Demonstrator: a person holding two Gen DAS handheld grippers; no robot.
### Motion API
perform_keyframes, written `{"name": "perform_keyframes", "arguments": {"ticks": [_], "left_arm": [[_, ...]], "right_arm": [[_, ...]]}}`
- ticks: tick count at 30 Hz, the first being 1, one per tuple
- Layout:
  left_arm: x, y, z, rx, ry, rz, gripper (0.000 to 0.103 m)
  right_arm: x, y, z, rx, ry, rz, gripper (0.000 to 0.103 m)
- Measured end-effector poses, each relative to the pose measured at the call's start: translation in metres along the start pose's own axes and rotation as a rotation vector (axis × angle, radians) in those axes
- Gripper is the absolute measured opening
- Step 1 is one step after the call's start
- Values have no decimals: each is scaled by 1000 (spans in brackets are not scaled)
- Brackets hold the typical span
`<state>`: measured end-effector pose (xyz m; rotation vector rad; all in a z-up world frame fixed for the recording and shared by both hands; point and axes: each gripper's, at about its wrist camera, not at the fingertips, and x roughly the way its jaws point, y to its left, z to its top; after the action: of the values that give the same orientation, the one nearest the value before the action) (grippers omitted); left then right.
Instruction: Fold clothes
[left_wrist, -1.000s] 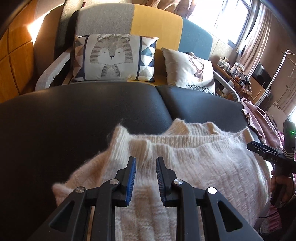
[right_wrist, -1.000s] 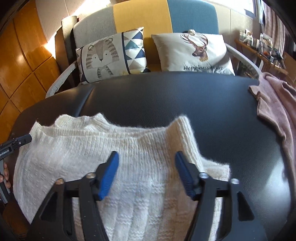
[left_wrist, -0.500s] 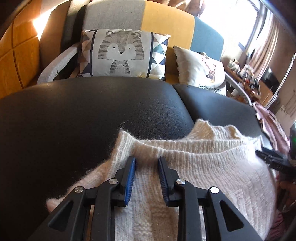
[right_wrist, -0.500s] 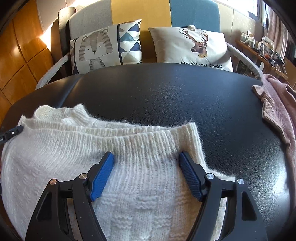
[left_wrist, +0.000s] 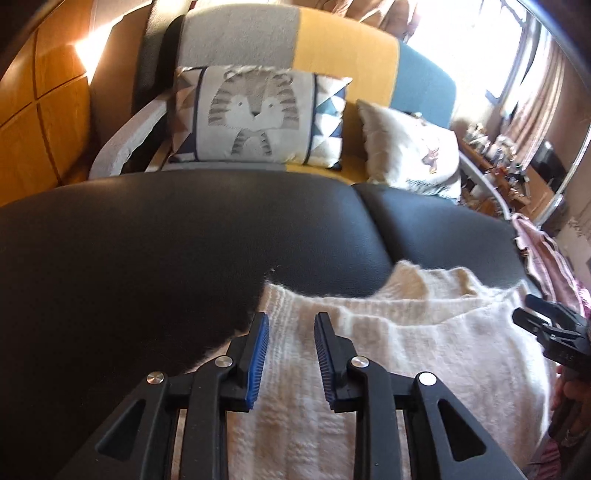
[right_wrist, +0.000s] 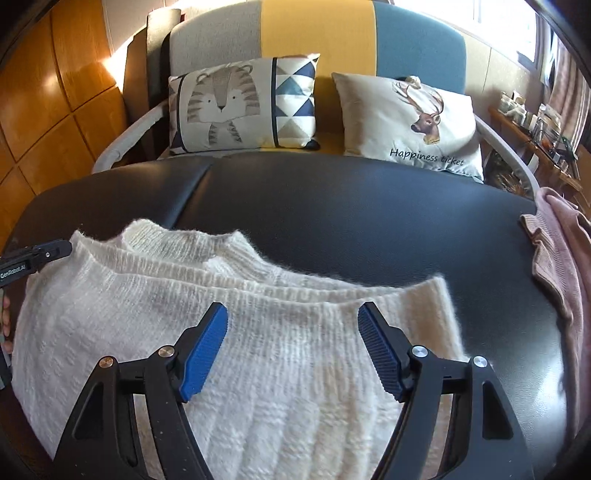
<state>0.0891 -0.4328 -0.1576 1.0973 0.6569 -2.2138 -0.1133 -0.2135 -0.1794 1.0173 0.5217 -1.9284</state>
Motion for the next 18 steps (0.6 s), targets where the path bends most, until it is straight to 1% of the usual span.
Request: {"name": "perform_keyframes", "arguments": {"ticks": [2,3,4,6,10,14,16,18], "left_arm": [[13,3,0,12,19,38,31],[14,5,-1,8,9,38,35],[15,9,-2,-4,4,41,41],[16,16,-5,-27,-11,44,49],[16,16,-8,-24,-26,50,50],[9,14,-2,-55,0,40,48],[-2,5,0,-39,-12,26,48],[-14,-8,-2,10,-35,-4,48]], "right_arm": [[12,-1,-3,6,30,-30,76],[16,-7,-6,21,35,-29,76],[19,-14,-8,42,31,-12,76],[22,-27,-12,76,22,7,77],[24,-30,-11,76,27,-3,77],[8,-15,-2,101,20,10,77],[-2,2,2,74,4,58,77],[-5,26,5,10,8,129,77]]}}
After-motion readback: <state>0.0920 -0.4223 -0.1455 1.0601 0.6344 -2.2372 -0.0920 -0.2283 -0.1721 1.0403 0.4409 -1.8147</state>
